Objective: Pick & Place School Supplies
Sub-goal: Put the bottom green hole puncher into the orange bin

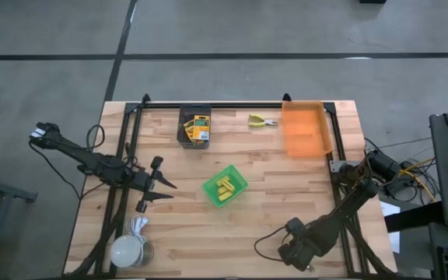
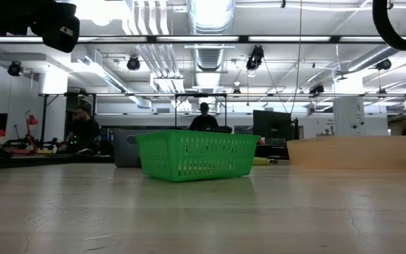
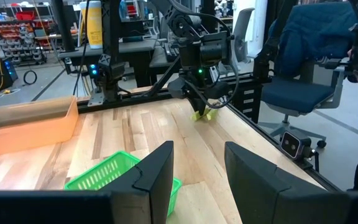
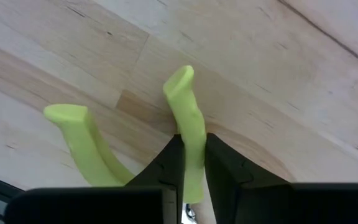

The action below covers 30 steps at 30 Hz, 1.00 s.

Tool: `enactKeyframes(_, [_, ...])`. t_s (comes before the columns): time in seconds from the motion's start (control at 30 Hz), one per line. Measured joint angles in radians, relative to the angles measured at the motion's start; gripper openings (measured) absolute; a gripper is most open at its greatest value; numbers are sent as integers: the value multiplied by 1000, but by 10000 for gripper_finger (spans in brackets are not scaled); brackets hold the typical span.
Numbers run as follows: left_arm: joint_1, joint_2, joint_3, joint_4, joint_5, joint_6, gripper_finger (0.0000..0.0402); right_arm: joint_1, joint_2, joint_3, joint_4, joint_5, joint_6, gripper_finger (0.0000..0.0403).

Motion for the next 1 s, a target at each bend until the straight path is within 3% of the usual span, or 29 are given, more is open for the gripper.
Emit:
enactKeyframes(0.37, [0, 0, 0, -3, 0, 0, 149, 0, -110, 1, -92, 150, -18, 39])
enactKeyframes(0.87, [0, 1, 0, -6, 0, 0, 149, -1, -459, 5, -418, 456, 24, 39])
enactKeyframes(1.0, [0, 1, 0, -7, 0, 0, 149, -25, -550, 5, -545, 496, 91, 40])
